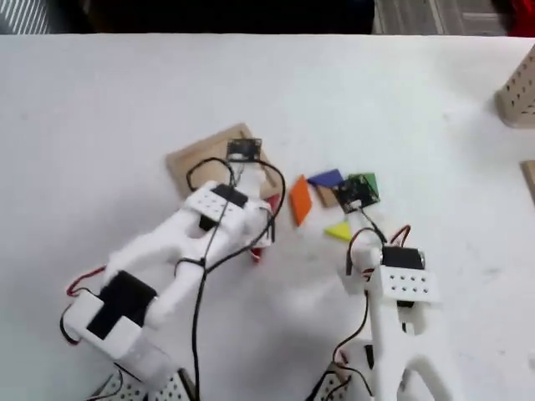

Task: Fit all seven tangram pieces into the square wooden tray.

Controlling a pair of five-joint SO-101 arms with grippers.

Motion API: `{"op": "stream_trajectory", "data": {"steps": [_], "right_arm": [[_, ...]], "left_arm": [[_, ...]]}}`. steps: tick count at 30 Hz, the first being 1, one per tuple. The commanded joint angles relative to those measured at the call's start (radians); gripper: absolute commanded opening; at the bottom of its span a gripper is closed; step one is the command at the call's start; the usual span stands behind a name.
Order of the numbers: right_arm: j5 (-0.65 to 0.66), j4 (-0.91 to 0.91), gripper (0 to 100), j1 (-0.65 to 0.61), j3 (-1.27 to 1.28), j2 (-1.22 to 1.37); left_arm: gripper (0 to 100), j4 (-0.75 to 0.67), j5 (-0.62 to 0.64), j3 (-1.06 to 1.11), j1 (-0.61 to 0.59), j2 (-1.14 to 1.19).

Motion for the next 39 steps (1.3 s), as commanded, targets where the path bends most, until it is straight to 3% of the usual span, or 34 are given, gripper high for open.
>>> {"op": "stream_trajectory", "data": {"steps": [1, 11, 15, 21, 26, 29, 32, 36, 39], "right_arm": [[-0.003, -0.012, 13.1, 0.007, -0.003, -0.019], [-0.003, -0.019, 13.2, 0.005, 0.009, -0.021], [-0.012, -0.033, 13.3, -0.001, 0.009, -0.027], [-0.014, -0.045, 13.2, -0.110, -0.012, -0.027], [-0.049, -0.039, 13.5, -0.216, -0.080, -0.024], [0.112, -0.039, 13.5, -0.351, -0.106, -0.019], [0.242, -0.053, 13.7, -0.486, -0.110, -0.021], [0.296, -0.128, 24.8, -0.622, -0.109, -0.019], [0.358, -0.177, 31.6, -0.674, -0.120, -0.016]], "left_arm": [[3, 0.008, -0.015, -0.026, -0.015, -0.001], [3, 0.094, -0.244, 0.044, -0.004, -0.120], [3, 0.094, -0.324, 0.155, -0.007, -0.282], [4, 0.101, -0.450, 0.342, -0.039, -0.619], [4, 0.101, -0.514, 0.479, -0.248, -0.931], [5, 0.097, -0.517, 0.523, -0.441, -1.044], [12, 0.095, -0.514, 0.552, -0.570, -1.066], [26, 0.100, -0.499, 0.562, -0.693, -1.064], [29, 0.089, -0.420, 0.563, -0.765, -1.064]]}}
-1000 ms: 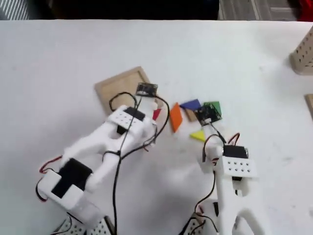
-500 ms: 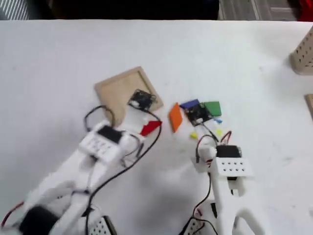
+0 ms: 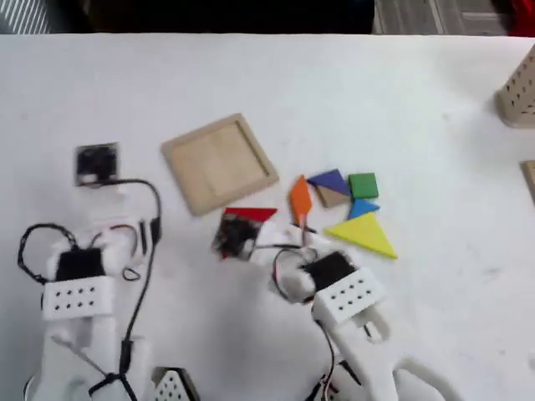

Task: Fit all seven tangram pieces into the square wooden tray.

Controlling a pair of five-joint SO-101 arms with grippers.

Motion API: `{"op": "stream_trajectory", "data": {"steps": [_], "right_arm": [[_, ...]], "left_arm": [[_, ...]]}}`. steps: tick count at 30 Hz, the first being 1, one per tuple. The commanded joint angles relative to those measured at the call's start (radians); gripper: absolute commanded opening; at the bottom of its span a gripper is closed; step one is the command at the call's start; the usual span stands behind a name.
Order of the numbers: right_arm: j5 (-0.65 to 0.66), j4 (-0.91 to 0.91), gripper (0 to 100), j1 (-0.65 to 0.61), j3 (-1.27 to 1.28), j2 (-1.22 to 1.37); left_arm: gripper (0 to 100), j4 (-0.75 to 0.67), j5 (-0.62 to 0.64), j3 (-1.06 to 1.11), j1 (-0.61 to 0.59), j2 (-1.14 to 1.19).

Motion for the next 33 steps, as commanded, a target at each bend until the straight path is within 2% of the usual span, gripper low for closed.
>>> {"op": "stream_trajectory", "data": {"steps": [1, 8, 14, 17, 20, 22, 33], "right_arm": [[0.094, -0.065, 31.3, -0.082, -0.069, -0.013], [0.081, -0.151, 24.5, -0.071, -0.262, 0.214], [-0.295, -0.312, 24.3, -0.058, -0.410, 0.579], [-0.313, -0.289, 24.3, -0.056, -0.486, 0.708], [-0.311, -0.186, 24.3, -0.059, -0.566, 0.776], [-0.279, -0.107, 24.4, -0.061, -0.612, 0.800], [0.233, 0.220, 24.4, -0.090, -0.789, 0.966]], "left_arm": [[29, -0.015, 0.094, -0.008, -0.111, -0.024], [29, -0.086, 0.100, -0.014, -0.157, 0.035], [29, -0.114, 0.101, -0.104, -0.159, 0.236], [29, -0.114, 0.101, -0.160, -0.185, 0.326], [29, -0.115, 0.098, -0.198, -0.196, 0.395], [29, -0.115, 0.097, -0.209, -0.196, 0.415], [29, -0.117, 0.095, -0.204, -0.189, 0.417]]}}
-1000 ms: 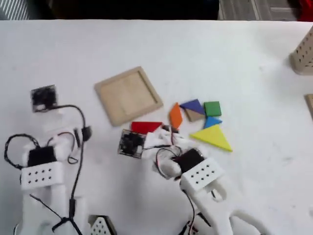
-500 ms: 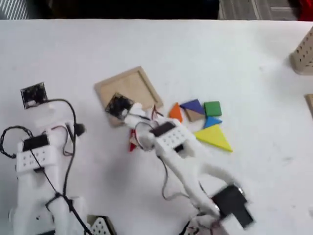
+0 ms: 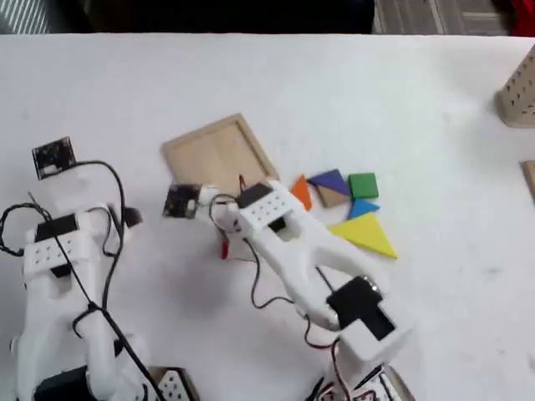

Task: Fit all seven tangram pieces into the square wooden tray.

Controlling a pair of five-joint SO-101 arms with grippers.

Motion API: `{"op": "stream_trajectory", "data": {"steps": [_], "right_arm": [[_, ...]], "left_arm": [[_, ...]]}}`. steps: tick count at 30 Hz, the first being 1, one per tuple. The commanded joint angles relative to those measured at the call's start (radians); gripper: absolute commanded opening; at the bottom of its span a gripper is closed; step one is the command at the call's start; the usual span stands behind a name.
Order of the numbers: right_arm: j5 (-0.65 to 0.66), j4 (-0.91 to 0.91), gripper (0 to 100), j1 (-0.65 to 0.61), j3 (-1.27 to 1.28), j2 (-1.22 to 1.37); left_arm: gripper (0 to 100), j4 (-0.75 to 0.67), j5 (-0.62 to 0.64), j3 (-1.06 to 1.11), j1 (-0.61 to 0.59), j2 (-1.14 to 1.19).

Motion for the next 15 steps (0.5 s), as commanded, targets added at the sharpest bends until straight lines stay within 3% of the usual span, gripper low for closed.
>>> {"op": "stream_trajectory", "data": {"steps": [1, 8, 15], "right_arm": [[0.189, 0.151, 24.4, 0.004, -0.109, 0.073], [0.190, 0.232, 24.1, 0.012, -0.273, 0.194], [0.189, 0.303, 24.1, 0.110, -0.404, 0.200]], "left_arm": [[29, -0.017, 0.009, -0.048, -0.001, 0.002], [29, -0.017, 0.009, -0.048, 0.001, 0.002], [29, -0.017, 0.006, -0.044, 0.022, 0.005]]}}
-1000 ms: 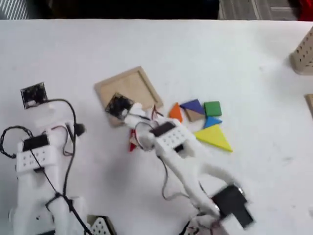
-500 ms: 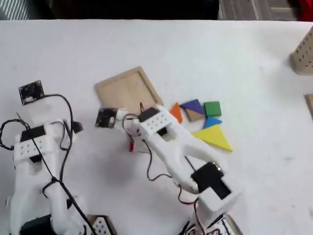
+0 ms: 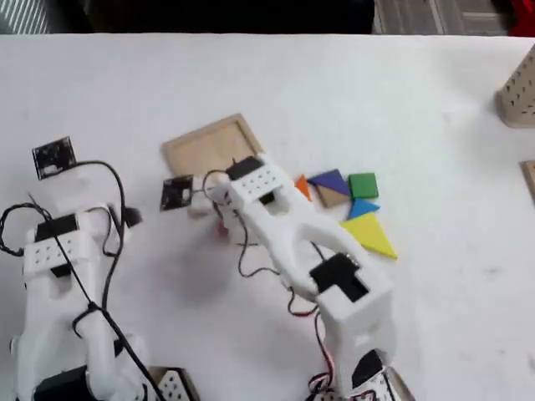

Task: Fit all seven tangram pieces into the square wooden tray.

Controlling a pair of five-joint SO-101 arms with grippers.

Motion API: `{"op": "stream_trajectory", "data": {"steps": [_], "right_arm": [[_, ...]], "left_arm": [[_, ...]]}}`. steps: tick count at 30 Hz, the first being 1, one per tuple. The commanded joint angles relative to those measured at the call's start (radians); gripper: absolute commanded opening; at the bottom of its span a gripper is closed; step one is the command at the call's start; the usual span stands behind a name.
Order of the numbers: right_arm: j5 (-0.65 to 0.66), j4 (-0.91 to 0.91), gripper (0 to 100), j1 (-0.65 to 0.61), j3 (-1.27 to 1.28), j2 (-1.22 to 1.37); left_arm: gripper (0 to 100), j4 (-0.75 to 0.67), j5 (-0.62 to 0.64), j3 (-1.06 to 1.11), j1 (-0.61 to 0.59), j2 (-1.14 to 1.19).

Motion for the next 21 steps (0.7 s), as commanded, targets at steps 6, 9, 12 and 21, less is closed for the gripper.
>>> {"op": "stream_trajectory", "data": {"steps": [6, 9, 12, 21], "right_arm": [[0.012, 0.140, 24.1, 0.036, -0.089, -0.024], [-0.049, 0.082, 24.1, 0.039, -0.089, -0.012], [-0.140, -0.024, 24.1, 0.039, -0.089, 0.035], [-0.133, -0.008, 24.1, 0.018, -0.146, 0.107]], "left_arm": [[29, -0.043, -0.025, -0.043, 0.025, 0.010], [29, -0.043, -0.026, -0.043, 0.027, 0.010], [29, -0.041, -0.026, -0.043, 0.027, 0.010], [29, -0.044, -0.028, -0.034, 0.027, 0.008]]}}
